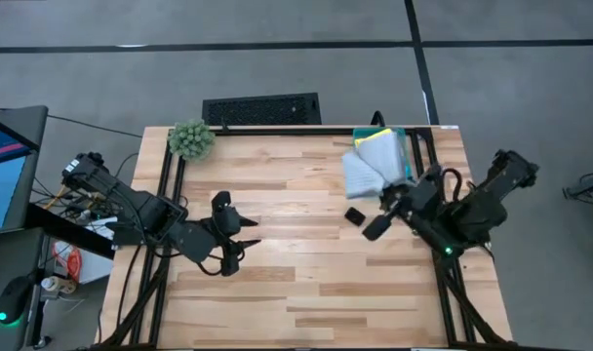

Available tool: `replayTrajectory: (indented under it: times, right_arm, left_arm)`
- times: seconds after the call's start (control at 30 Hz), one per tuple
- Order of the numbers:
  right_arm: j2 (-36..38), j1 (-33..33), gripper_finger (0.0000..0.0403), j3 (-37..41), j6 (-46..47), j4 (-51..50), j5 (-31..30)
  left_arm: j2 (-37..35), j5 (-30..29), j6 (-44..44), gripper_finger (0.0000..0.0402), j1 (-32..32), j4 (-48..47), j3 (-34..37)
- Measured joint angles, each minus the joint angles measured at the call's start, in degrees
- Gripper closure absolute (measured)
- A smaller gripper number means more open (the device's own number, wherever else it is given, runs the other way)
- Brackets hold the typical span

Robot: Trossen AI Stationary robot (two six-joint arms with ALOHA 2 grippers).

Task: Fold microfiber towels
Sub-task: Stack the folded gray microfiber on top of the blue microfiber cloth in the bin

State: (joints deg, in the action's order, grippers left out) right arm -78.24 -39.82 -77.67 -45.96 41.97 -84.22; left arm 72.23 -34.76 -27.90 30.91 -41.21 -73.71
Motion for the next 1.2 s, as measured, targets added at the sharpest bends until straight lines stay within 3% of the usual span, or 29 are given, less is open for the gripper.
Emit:
replayTrajectory:
  times: [0.07, 0.1, 0.13, 0.17, 0.2, 0.23, 0.37, 0.4, 0.43, 0.53, 0.7, 0.93, 1.07, 1.2]
  right_arm:
    - [3.57, 0.79, 0.038, 5.44, 10.08, -8.39, 6.17]
    - [5.74, 1.58, 0.038, 7.64, 18.51, -16.67, 12.33]
    - [8.15, 3.34, 0.038, 9.15, 29.35, -27.16, 23.37]
    - [10.08, 6.67, 0.038, 9.86, 40.65, -35.82, 38.45]
    - [10.34, 10.74, 0.038, 10.05, 50.91, -39.65, 51.48]
    - [9.33, 14.78, 0.038, 10.25, 57.89, -41.03, 58.68]
    - [1.03, 24.58, 0.038, 8.29, 59.01, -46.05, 74.93]
    - [-0.99, 27.05, 0.038, 6.02, 58.79, -48.41, 76.51]
    - [-1.61, 28.77, 0.038, 4.34, 58.91, -51.76, 75.82]
    - [-0.24, 33.47, 0.038, 3.02, 61.24, -61.86, 66.32]
    - [7.94, 36.63, 0.038, 8.28, 60.95, -68.93, 56.8]
    - [27.69, 36.19, 0.038, 28.26, 71.42, -71.83, 44.52]
    - [36.82, 38.75, 0.038, 38.65, 77.7, -72.43, 41.08]
    - [42.96, 42.47, 0.038, 43.83, 82.85, -78.18, 38.41]
  left_arm:
    - [0.0, -0.01, -0.06, 0.0212, 0.68, -0.03, 0.0]
    - [0.0, -0.02, -0.25, 0.0212, 0.99, -0.04, 0.0]
    - [0.0, -0.03, -0.4, 0.0212, 1.27, -0.04, 0.0]
    - [0.0, -0.02, -0.66, 0.0212, 1.48, -0.04, 0.0]
    - [0.0, -0.1, -0.97, 0.0212, 1.77, -0.04, 0.0]
    - [0.0, -0.29, -1.31, 0.0212, 1.99, -0.04, 0.0]
    - [0.0, -1.74, -2.61, 0.0212, 2.52, 0.07, 0.0]
    - [0.0, -2.11, -2.94, 0.0212, 2.61, 0.07, 0.0]
    - [0.02, -2.34, -3.1, 0.0212, 2.77, 0.02, 0.0]
    - [0.02, -3.46, -3.25, 0.0212, 3.52, -0.26, 0.02]
    - [0.02, -4.36, -2.71, 0.0212, 3.53, -1.8, 0.02]
    - [0.02, -8.71, -2.6, 0.0212, 3.55, -3.44, 0.02]
    - [0.02, -10.77, -2.58, 0.0212, 3.53, -3.5, 0.02]
    - [0.02, -10.95, -2.58, 0.0212, 3.53, -3.47, 0.02]
